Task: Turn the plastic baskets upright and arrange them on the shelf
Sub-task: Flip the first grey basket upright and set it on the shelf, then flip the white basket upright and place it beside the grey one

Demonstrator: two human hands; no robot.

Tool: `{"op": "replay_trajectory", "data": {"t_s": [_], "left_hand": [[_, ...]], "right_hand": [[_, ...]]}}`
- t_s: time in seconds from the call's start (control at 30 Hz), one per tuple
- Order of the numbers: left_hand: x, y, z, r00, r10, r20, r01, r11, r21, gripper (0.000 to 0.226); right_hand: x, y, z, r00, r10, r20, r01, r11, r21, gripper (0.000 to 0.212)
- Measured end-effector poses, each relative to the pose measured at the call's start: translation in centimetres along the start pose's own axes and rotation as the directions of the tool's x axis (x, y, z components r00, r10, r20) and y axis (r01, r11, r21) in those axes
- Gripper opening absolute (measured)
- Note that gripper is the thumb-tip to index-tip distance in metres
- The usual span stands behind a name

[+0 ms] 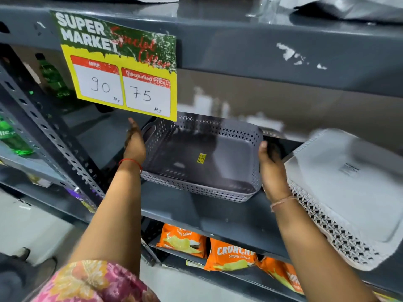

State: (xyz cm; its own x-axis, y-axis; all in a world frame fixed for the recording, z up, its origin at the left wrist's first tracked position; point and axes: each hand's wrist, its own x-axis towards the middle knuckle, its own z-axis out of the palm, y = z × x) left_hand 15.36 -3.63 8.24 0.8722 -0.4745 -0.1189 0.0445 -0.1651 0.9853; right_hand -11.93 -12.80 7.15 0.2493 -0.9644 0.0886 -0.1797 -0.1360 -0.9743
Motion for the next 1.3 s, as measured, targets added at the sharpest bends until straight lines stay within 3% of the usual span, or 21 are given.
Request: {"op": "replay_trajectory", "data": {"t_s": [0.1, 0.17, 0.27, 0.37, 0.4, 0.47, 0.57, 0.67, 0.73, 0.8, 0.93, 1.03, 1.2, 1.3], "left_hand": [[-2.8, -0.1, 2.5, 0.974, 0.218, -0.069, -0.201, 0.96, 0.193, 0.056], [-6.8, -0.9, 5.8, 0.904, 0.425, 0.043, -0.42, 0.866, 0.271, 0.05], [-14.1, -2.2, 10.7, 0.802, 0.563, 0.202, -0.594, 0.788, 0.163, 0.063], [-22.0, -3.8, 14.7, 0.696, 0.63, 0.343, -0.693, 0.715, 0.095, 0.074], [-24.8, -4.5, 15.9, 0.689, 0.618, 0.379, -0.688, 0.722, 0.073, 0.075], [-29.7, -6.1, 18.1, 0.746, 0.531, 0.403, -0.601, 0.797, 0.064, 0.081], [-35.2, -7.7, 21.1, 0.867, 0.293, 0.403, -0.346, 0.936, 0.064, 0.083], [-37.5, -8.3, 23.6, 0.923, 0.101, 0.371, -0.135, 0.989, 0.066, 0.079], [-37.9, -8.8, 24.9, 0.937, 0.061, 0.343, -0.092, 0.993, 0.076, 0.078], [-38.5, -9.2, 25.5, 0.957, 0.053, 0.284, -0.076, 0.994, 0.073, 0.076], [-39.2, -9.2, 27.3, 0.981, -0.02, 0.193, 0.011, 0.999, 0.049, 0.071], [-39.4, -8.8, 27.4, 0.985, 0.037, 0.17, -0.044, 0.998, 0.038, 0.067], [-37.7, -8.1, 26.1, 0.982, 0.165, 0.093, -0.163, 0.986, -0.029, 0.062], [-35.8, -6.2, 24.9, 0.988, 0.136, 0.076, -0.109, 0.951, -0.289, 0.07]], "right_hand": [[-1.5, 0.0, -1.8, 0.927, -0.372, 0.057, 0.364, 0.848, -0.385, 0.057], [-2.0, 0.7, -4.2, 0.86, -0.497, 0.119, 0.48, 0.706, -0.52, 0.051], [-2.3, 1.3, -8.2, 0.789, -0.594, 0.158, 0.555, 0.578, -0.598, 0.04], [-1.5, 1.9, -12.9, 0.758, -0.636, 0.146, 0.562, 0.522, -0.642, 0.034], [-1.1, 2.2, -14.7, 0.77, -0.626, 0.125, 0.535, 0.527, -0.66, 0.033], [-0.1, 2.8, -17.8, 0.824, -0.565, 0.041, 0.44, 0.593, -0.674, 0.035], [2.2, 3.9, -22.0, 0.893, -0.44, -0.098, 0.248, 0.661, -0.708, 0.046], [5.1, 5.6, -25.8, 0.943, -0.236, -0.233, 0.014, 0.731, -0.682, 0.064], [6.8, 7.1, -28.0, 0.945, -0.045, -0.325, -0.165, 0.791, -0.589, 0.073], [7.9, 8.4, -29.8, 0.918, 0.054, -0.392, -0.26, 0.83, -0.494, 0.074], [9.0, 10.1, -32.2, 0.89, 0.194, -0.413, -0.307, 0.924, -0.228, 0.055], [8.9, 10.4, -32.7, 0.896, 0.244, -0.371, -0.317, 0.936, -0.151, 0.037], [8.8, 8.4, -32.5, 0.894, 0.152, -0.421, -0.254, 0.947, -0.199, 0.052], [7.8, 6.2, -32.8, 0.902, 0.055, -0.428, -0.164, 0.961, -0.222, 0.047]]}}
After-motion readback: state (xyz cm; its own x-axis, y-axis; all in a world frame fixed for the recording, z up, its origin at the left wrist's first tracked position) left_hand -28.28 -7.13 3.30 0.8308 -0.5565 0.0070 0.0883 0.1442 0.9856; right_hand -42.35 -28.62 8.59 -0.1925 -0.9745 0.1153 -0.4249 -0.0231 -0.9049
